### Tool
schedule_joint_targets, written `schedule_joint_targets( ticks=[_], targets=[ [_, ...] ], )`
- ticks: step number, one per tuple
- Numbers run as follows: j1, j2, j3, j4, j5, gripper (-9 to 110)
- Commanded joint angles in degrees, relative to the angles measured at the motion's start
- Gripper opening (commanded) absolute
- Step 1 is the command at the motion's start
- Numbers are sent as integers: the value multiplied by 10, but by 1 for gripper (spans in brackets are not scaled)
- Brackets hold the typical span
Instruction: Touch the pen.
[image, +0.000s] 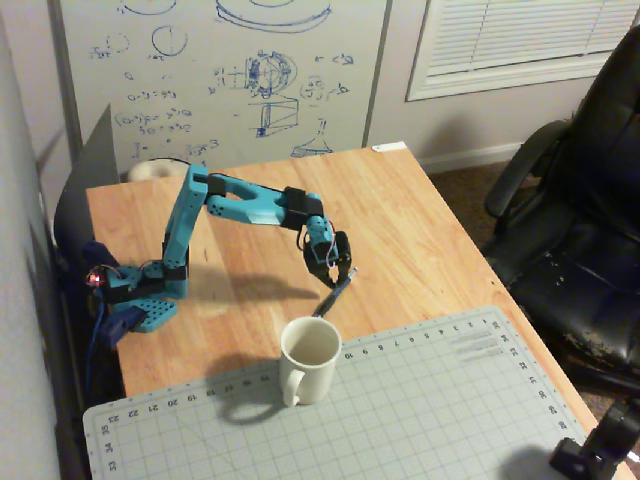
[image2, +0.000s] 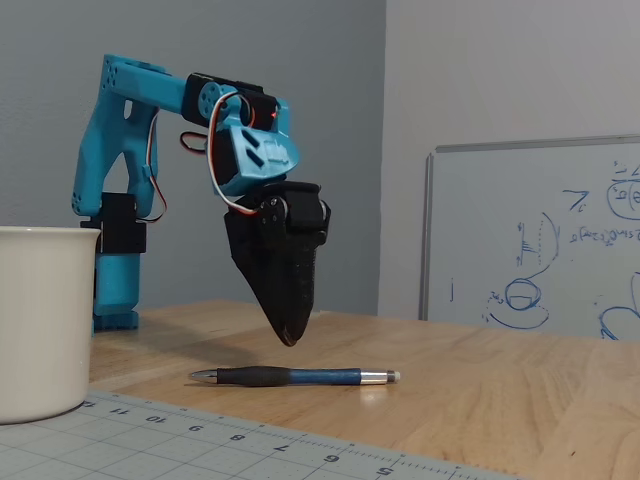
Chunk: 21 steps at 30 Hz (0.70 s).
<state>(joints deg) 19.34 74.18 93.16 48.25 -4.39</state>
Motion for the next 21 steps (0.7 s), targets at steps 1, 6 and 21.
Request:
schedule_joint_targets(
  ticks=[1, 6, 21],
  targets=[
    [11, 11, -55, -12, -5, 1],
    [12, -18, -55, -12, -5, 1],
    [27, -26, -54, -12, -5, 1]
  ],
)
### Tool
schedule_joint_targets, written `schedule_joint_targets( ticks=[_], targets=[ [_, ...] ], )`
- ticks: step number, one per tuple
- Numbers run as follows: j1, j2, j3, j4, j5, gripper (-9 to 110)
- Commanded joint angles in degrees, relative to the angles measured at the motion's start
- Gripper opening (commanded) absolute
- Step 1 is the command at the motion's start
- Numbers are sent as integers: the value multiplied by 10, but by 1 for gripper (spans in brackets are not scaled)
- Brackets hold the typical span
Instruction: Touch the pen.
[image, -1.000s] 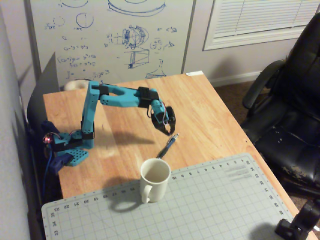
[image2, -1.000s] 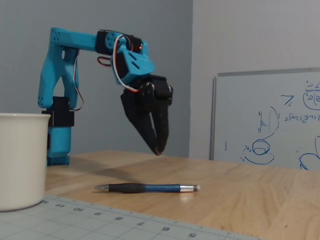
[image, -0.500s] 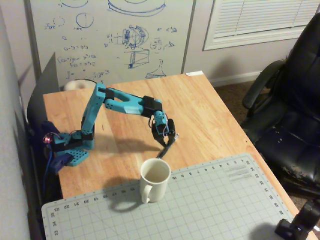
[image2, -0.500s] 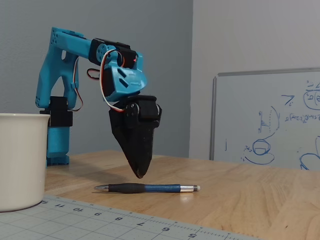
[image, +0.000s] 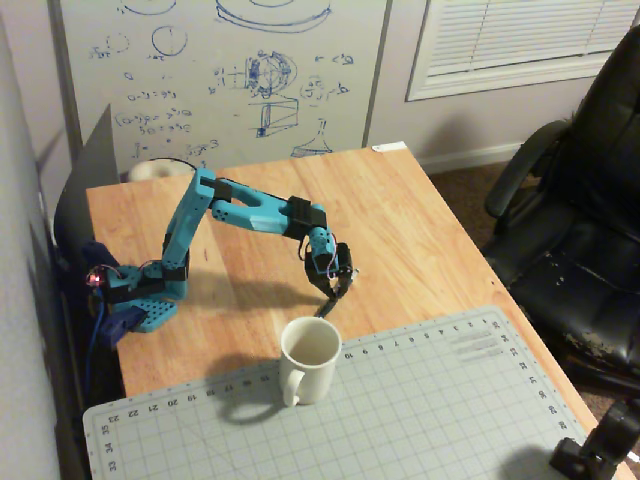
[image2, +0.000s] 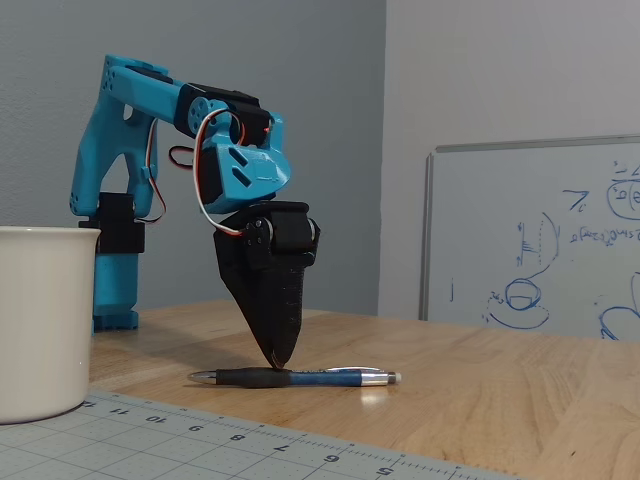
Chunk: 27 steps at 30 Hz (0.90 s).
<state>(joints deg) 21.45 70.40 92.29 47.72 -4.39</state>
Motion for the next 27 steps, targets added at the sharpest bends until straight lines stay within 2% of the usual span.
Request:
schedule_joint_targets(
  ticks=[1, 27],
  targets=[
    [6, 11, -46, -7, -5, 1],
    [7, 11, -40, -6, -4, 1]
  ],
)
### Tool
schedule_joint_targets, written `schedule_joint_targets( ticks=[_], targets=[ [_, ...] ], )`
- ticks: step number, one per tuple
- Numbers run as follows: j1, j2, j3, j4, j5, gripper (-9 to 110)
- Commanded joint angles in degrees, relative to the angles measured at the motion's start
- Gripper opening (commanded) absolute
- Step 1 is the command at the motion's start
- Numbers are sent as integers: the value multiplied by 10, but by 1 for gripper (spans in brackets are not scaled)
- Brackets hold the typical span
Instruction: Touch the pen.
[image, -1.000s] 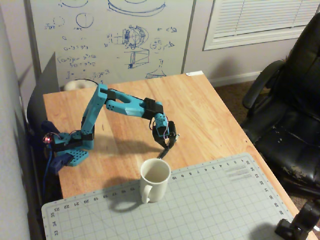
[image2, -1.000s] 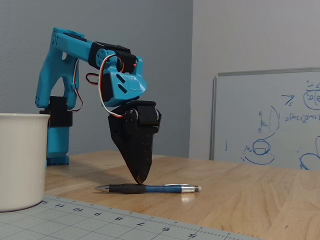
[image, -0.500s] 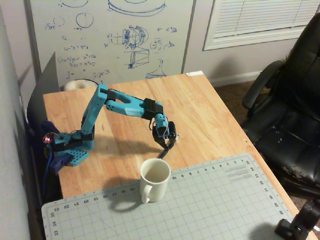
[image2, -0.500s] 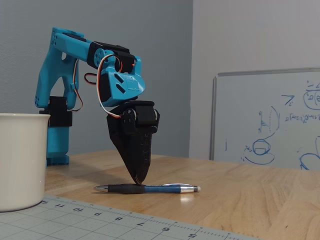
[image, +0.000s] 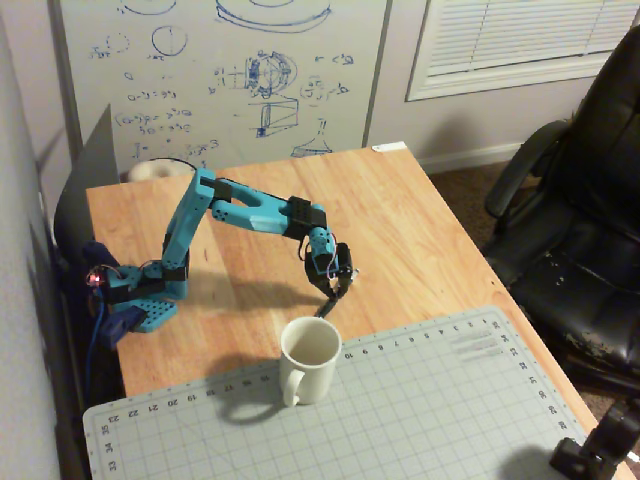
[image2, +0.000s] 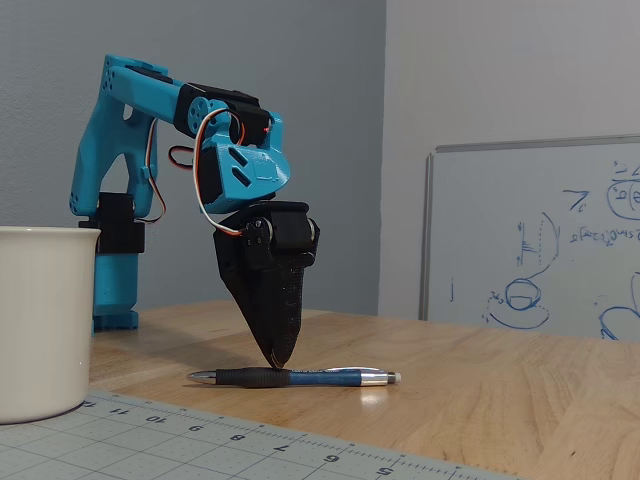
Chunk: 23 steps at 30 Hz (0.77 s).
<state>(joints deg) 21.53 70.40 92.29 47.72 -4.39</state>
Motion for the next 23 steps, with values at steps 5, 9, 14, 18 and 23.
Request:
schedule_joint_targets(
  ticks=[5, 9, 14, 18, 23],
  targets=[
    [6, 12, -44, -6, -4, 1],
    [5, 13, -40, -6, -4, 1],
    [4, 15, -40, -6, -4, 1],
    [6, 14, -44, -6, -4, 1],
    [6, 13, -44, -6, -4, 1]
  ],
)
